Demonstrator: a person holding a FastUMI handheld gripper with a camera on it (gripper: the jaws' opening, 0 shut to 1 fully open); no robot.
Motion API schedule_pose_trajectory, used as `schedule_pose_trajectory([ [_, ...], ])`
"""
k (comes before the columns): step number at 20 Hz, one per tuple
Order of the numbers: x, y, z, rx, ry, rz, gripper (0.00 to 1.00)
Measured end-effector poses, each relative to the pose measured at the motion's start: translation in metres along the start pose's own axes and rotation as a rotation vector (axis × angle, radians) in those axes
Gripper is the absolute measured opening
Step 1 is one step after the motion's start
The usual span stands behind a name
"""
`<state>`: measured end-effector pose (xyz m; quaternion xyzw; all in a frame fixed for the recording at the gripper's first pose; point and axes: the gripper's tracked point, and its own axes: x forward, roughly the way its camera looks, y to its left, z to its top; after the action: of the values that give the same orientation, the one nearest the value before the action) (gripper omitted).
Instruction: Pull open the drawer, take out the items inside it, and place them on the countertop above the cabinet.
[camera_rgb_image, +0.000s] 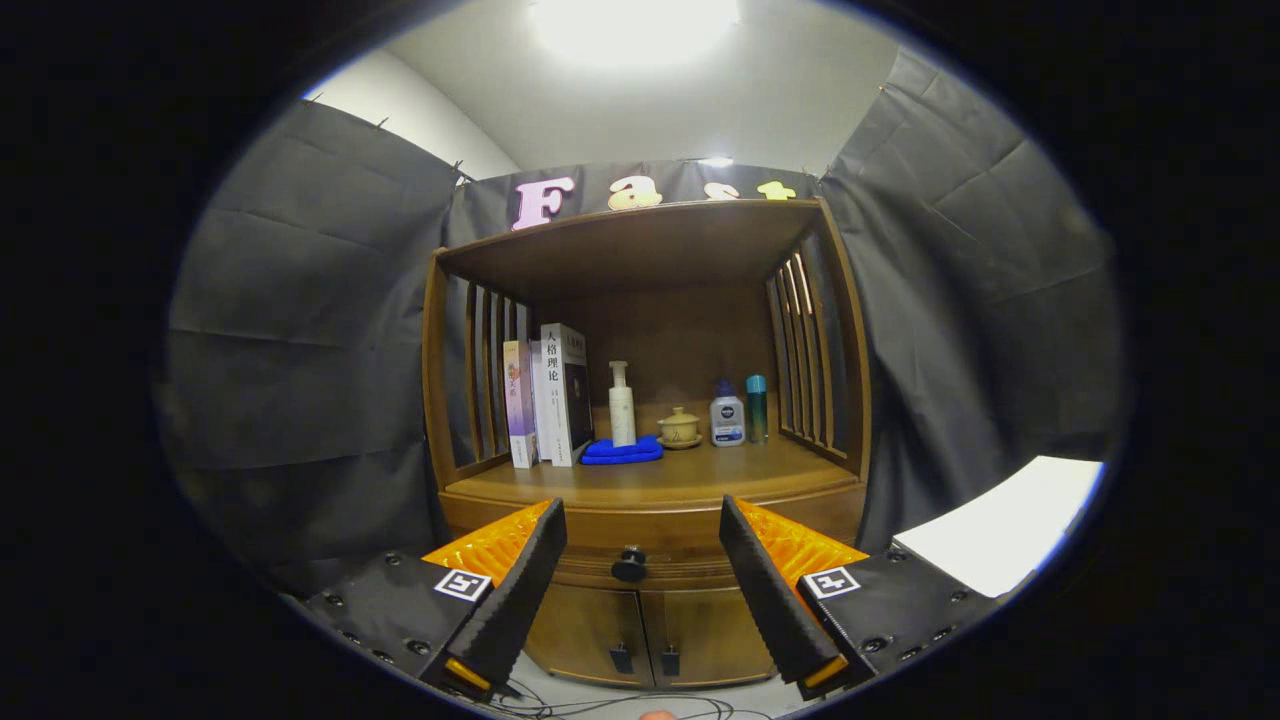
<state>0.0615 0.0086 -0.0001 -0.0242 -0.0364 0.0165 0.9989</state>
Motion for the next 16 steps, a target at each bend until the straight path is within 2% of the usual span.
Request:
schedule_pose_trajectory([
  [4,0.036,0.012,-0.013,-0.006,0.006,0.027,0.97],
  [8,0.072,0.021,-0.047,-0.031,0.078,0.037,0.98],
  [16,0.117,0.025,-0.109,-0.061,0.168,0.011,0.98],
])
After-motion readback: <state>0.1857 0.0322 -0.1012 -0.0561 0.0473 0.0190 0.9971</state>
